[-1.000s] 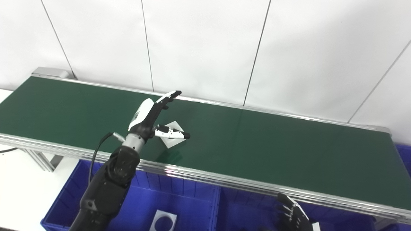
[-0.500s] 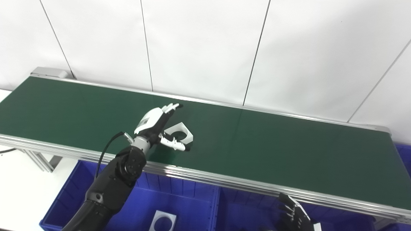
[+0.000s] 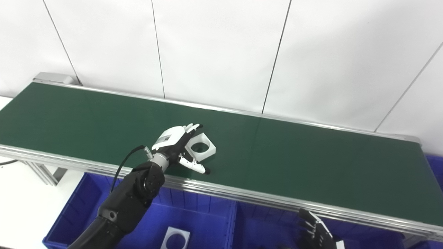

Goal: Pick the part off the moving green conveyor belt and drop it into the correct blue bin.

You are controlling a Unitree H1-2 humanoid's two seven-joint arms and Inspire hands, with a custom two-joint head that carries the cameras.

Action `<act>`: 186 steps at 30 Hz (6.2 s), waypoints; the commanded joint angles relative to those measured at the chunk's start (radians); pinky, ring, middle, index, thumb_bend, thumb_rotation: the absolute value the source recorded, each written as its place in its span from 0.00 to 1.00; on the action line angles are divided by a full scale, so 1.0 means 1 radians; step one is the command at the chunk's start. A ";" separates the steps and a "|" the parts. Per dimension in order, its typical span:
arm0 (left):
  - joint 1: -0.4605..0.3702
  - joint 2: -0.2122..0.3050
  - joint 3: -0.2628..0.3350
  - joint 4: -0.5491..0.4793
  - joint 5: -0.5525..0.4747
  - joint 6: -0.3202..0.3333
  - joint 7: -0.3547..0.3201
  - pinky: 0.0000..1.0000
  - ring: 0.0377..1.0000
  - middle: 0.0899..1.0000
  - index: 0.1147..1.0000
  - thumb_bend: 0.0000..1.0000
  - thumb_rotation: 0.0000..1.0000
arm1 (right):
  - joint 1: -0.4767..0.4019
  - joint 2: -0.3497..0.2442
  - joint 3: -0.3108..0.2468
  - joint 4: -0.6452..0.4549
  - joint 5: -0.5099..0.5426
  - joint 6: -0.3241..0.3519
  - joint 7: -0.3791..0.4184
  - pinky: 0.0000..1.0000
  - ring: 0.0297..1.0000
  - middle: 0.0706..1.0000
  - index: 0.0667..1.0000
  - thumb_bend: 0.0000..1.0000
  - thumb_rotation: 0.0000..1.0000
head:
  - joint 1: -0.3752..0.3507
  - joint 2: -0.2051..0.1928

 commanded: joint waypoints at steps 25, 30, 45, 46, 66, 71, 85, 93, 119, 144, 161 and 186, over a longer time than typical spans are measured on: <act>-0.164 -0.170 0.072 0.582 -0.083 -0.398 0.631 0.36 0.39 0.43 0.49 0.50 0.00 | 0.029 -0.004 0.005 -0.073 -0.019 -0.052 -0.050 0.65 0.72 0.76 0.76 0.64 0.00 | -0.024 0.025; -0.177 -0.181 0.029 0.636 -0.083 -0.392 0.661 0.40 0.40 0.46 0.45 0.50 0.00 | 0.036 -0.001 -0.001 -0.081 -0.019 -0.051 -0.048 0.66 0.73 0.76 0.76 0.65 0.00 | -0.029 0.030; -0.145 -0.197 0.042 0.561 -0.151 -0.481 0.683 0.31 0.38 0.43 0.46 0.50 0.00 | 0.037 -0.002 -0.008 -0.077 -0.009 -0.052 -0.045 0.66 0.74 0.76 0.75 0.64 0.00 | -0.021 0.030; -0.139 -0.195 0.047 0.536 -0.158 -0.475 0.670 0.31 0.38 0.43 0.46 0.50 0.00 | 0.036 0.000 -0.010 -0.077 -0.006 -0.052 -0.042 0.66 0.74 0.76 0.75 0.64 0.00 | -0.019 0.030; 0.011 -0.225 0.114 -0.004 -0.196 -0.308 0.473 0.37 0.42 0.44 0.41 0.48 0.00 | 0.016 -0.003 0.000 -0.064 -0.022 -0.052 -0.052 0.65 0.72 0.76 0.75 0.64 0.00 | -0.011 0.029; 0.067 -0.237 0.122 -0.133 -0.210 -0.286 0.427 0.37 0.41 0.43 0.42 0.48 0.00 | 0.018 0.001 -0.003 -0.069 -0.007 -0.052 -0.039 0.65 0.73 0.77 0.75 0.65 0.00 | -0.008 0.031; 0.264 -0.245 0.138 -0.406 -0.229 -0.246 0.314 0.36 0.40 0.42 0.44 0.48 0.00 | 0.024 -0.003 0.001 -0.070 -0.013 -0.051 -0.031 0.66 0.72 0.76 0.75 0.65 0.00 | 0.006 0.047; 0.403 -0.229 0.155 -0.501 -0.242 -0.249 0.278 0.36 0.41 0.42 0.43 0.48 0.00 | 0.037 -0.002 -0.009 -0.091 -0.002 -0.051 -0.001 0.67 0.74 0.77 0.76 0.64 0.00 | 0.017 0.066; 0.605 -0.218 0.211 -0.286 -0.153 -0.345 0.347 0.36 0.39 0.41 0.45 0.48 0.00 | 0.059 -0.002 -0.070 -0.128 0.006 -0.051 0.109 0.68 0.74 0.77 0.76 0.64 0.00 | 0.046 0.122; 0.531 -0.190 0.168 -0.052 -0.072 -0.235 0.395 0.68 0.74 0.76 0.75 0.89 0.06 | 0.070 0.008 -0.097 -0.141 -0.004 -0.051 0.139 0.67 0.74 0.78 0.77 0.63 0.00 | 0.057 0.143; 0.539 -0.148 0.096 -0.099 -0.022 -0.104 0.333 0.99 1.00 1.00 0.99 0.92 0.15 | 0.070 0.013 -0.101 -0.138 -0.016 -0.051 0.136 0.67 0.75 0.78 0.77 0.63 0.00 | 0.054 0.143; 0.584 -0.109 0.073 -0.250 -0.515 -0.538 0.043 0.80 0.78 0.76 0.74 0.86 0.00 | 0.078 0.075 -0.079 -0.142 -0.086 -0.051 0.114 0.67 0.75 0.77 0.74 0.63 0.00 | -0.223 0.173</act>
